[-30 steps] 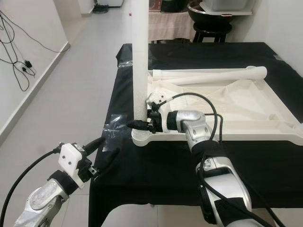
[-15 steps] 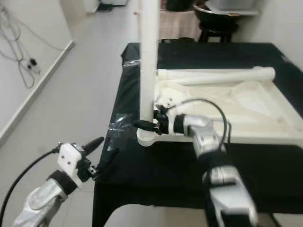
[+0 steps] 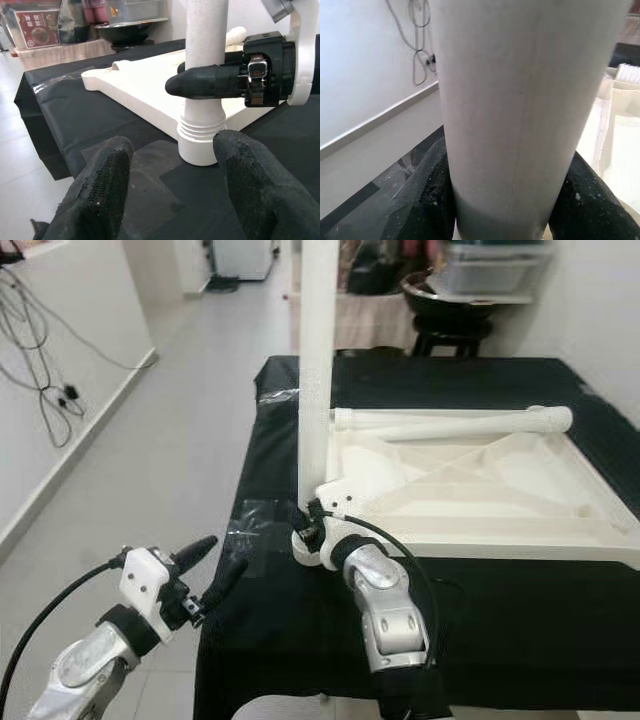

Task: Building children table

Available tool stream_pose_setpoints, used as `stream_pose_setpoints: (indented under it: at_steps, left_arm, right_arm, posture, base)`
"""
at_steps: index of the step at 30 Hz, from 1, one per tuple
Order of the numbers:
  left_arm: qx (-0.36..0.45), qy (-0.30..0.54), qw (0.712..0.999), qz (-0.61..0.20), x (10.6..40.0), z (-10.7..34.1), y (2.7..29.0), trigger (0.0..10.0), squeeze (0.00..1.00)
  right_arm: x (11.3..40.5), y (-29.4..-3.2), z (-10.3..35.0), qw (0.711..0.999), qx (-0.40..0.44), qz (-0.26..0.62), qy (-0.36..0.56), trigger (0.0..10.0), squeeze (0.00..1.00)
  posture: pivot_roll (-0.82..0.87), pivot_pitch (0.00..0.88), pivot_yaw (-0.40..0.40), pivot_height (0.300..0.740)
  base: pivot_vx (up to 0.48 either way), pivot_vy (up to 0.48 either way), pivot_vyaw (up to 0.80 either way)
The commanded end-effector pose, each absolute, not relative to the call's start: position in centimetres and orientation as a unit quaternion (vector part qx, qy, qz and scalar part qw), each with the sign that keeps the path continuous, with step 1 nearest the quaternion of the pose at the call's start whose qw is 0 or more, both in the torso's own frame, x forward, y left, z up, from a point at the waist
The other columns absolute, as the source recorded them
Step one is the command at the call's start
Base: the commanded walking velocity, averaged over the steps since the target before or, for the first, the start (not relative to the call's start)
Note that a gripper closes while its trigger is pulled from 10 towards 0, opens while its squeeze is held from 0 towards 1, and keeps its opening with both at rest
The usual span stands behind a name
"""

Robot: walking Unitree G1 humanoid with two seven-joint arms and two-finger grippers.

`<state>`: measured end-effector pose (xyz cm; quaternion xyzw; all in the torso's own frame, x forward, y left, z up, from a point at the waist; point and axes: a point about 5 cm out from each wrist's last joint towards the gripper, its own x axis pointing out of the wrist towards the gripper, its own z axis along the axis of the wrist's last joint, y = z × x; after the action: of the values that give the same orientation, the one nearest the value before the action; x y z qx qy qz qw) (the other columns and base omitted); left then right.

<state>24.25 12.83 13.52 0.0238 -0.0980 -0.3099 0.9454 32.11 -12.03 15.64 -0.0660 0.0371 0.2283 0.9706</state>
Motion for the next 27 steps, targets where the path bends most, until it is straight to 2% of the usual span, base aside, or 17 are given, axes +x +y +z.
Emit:
stream_pose_setpoints:
  at_steps: [1, 2, 3, 4, 5, 7, 8, 10, 11, 13, 16, 18, 23, 24, 27]
  left_arm:
    - [0.025, -0.098, 0.948, -0.300, 24.2, 13.3, 12.8, 10.0, 0.00]
    - [0.025, -0.098, 0.948, -0.300, 24.2, 13.3, 12.8, 10.0, 0.00]
    - [0.023, -0.098, 0.948, -0.301, 24.2, 13.3, 12.8, 10.0, 0.00]
    - [0.023, -0.098, 0.948, -0.301, 24.2, 13.3, 12.8, 10.0, 0.00]
    - [0.022, -0.097, 0.947, -0.304, 24.2, 13.2, 12.7, 10.0, 0.00]
    - [0.021, -0.096, 0.946, -0.310, 24.2, 13.2, 12.5, 10.0, 0.00]
    - [0.021, -0.096, 0.946, -0.310, 24.2, 13.2, 12.5, 10.0, 0.00]
    - [0.020, -0.097, 0.945, -0.312, 24.2, 13.3, 12.5, 10.0, 0.00]
    - [0.019, -0.098, 0.945, -0.312, 24.2, 13.3, 12.5, 10.0, 0.00]
    - [0.018, -0.098, 0.945, -0.311, 24.1, 13.3, 12.5, 10.0, 0.00]
    - [0.018, -0.098, 0.945, -0.311, 24.1, 13.3, 12.5, 10.0, 0.00]
    - [0.019, -0.099, 0.945, -0.311, 24.0, 13.3, 12.5, 10.0, 0.00]
    - [0.019, -0.099, 0.945, -0.311, 23.9, 13.3, 12.5, 10.0, 0.00]
    - [0.019, -0.100, 0.945, -0.311, 23.9, 13.4, 12.4, 10.0, 0.00]
    - [0.019, -0.100, 0.945, -0.310, 23.8, 13.4, 12.4, 10.0, 0.00]
  right_arm:
    - [31.7, -12.7, 12.9, 0.963, -0.061, 0.233, 0.118, 10.0, 0.00]
    - [31.7, -12.7, 12.9, 0.963, -0.061, 0.233, 0.118, 10.0, 0.00]
    - [31.8, -12.1, 13.8, 0.958, -0.049, 0.260, 0.110, 10.0, 1.00]
    - [31.8, -12.1, 13.8, 0.958, -0.049, 0.260, 0.110, 10.0, 1.00]
    - [32.1, -11.6, 15.2, 0.950, -0.045, 0.297, 0.084, 10.0, 1.00]
    - [32.9, -10.8, 18.1, 0.914, -0.058, 0.401, 0.023, 10.0, 1.00]
    - [32.9, -10.8, 18.1, 0.914, -0.058, 0.401, 0.023, 10.0, 1.00]
    - [33.3, -11.0, 19.3, 0.875, -0.078, 0.479, 0.010, 10.0, 1.00]
    - [33.4, -11.2, 19.2, 0.842, -0.109, 0.528, 0.024, 10.0, 0.00]
    - [33.4, -11.7, 18.9, 0.805, -0.140, 0.575, 0.046, 10.0, 0.00]
    - [34.0, -11.9, 19.2, 0.804, -0.133, 0.577, 0.054, 10.0, 0.00]
    - [35.6, -12.1, 19.8, 0.813, -0.116, 0.568, 0.063, 10.0, 0.00]
    - [36.0, -12.2, 20.0, 0.815, -0.113, 0.564, 0.068, 10.0, 0.00]
    - [36.2, -12.3, 20.1, 0.813, -0.105, 0.568, 0.072, 0.0, 0.00]
    - [36.0, -12.9, 20.2, 0.808, -0.091, 0.577, 0.074, 0.0, 0.00]
  posture:
    - [-0.09, 0.079, 0.008, 0.740]
    - [-0.09, 0.079, 0.008, 0.740]
    - [-0.09, 0.077, 0.010, 0.740]
    - [-0.09, 0.077, 0.010, 0.740]
    - [-0.09, 0.076, 0.013, 0.740]
    - [-0.09, 0.081, 0.015, 0.740]
    - [-0.09, 0.081, 0.015, 0.740]
    - [-0.09, 0.084, 0.021, 0.740]
    - [-0.08, 0.087, 0.021, 0.740]
    - [-0.08, 0.088, 0.020, 0.740]
    - [-0.07, 0.089, 0.019, 0.740]
    - [-0.07, 0.097, 0.014, 0.740]
    - [-0.07, 0.097, 0.014, 0.740]
    - [-0.06, 0.103, 0.012, 0.740]
    - [-0.06, 0.110, 0.010, 0.740]
  base:
    - [0.000, 0.000, 0.00]
    - [0.000, 0.000, 0.00]
    - [0.000, 0.000, 0.00]
    - [0.000, 0.000, 0.00]
    - [0.000, 0.000, 0.00]
    - [0.000, 0.000, 0.00]
    - [0.000, 0.000, 0.00]
    - [0.000, 0.000, 0.00]
    - [0.000, 0.000, 0.00]
    - [0.000, 0.000, 0.00]
    - [0.000, 0.000, 0.00]
    - [0.000, 0.000, 0.00]
    - [0.000, 0.000, 0.00]
    - [0.000, 0.000, 0.00]
    - [0.000, 0.000, 0.00]
